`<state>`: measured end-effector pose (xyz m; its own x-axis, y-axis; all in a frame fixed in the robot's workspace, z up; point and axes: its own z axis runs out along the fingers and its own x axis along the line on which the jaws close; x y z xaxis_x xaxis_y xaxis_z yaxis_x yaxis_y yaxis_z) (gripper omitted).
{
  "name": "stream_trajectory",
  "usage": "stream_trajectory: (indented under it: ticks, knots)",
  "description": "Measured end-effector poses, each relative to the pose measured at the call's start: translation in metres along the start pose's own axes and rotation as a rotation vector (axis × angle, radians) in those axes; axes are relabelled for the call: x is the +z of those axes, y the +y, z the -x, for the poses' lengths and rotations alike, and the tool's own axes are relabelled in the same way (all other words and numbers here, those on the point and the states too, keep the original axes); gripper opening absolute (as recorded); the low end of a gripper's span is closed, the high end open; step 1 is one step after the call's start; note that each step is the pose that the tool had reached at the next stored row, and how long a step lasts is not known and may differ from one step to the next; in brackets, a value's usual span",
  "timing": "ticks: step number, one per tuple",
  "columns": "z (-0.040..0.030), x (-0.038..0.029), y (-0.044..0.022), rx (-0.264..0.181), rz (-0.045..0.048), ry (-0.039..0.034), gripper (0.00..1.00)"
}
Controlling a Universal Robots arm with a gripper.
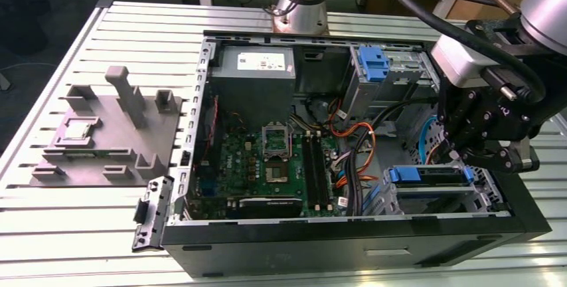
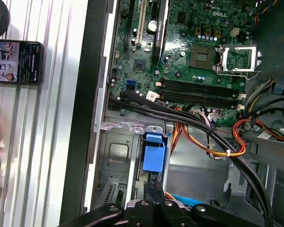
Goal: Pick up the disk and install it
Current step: 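Insert the first disk wire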
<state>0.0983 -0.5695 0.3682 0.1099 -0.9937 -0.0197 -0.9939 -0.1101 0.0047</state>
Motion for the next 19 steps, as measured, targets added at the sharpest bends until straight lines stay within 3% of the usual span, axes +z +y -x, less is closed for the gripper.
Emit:
stream_trajectory:
  ticks: [9, 19]
  knots:
    - [0.0000, 0.0000, -0.0001, -0.020, 0.0004, 0.0001, 0.10]
    - [-0.0001, 0.0009, -0.0001, -0.180, 0.0035, 0.0009, 0.10]
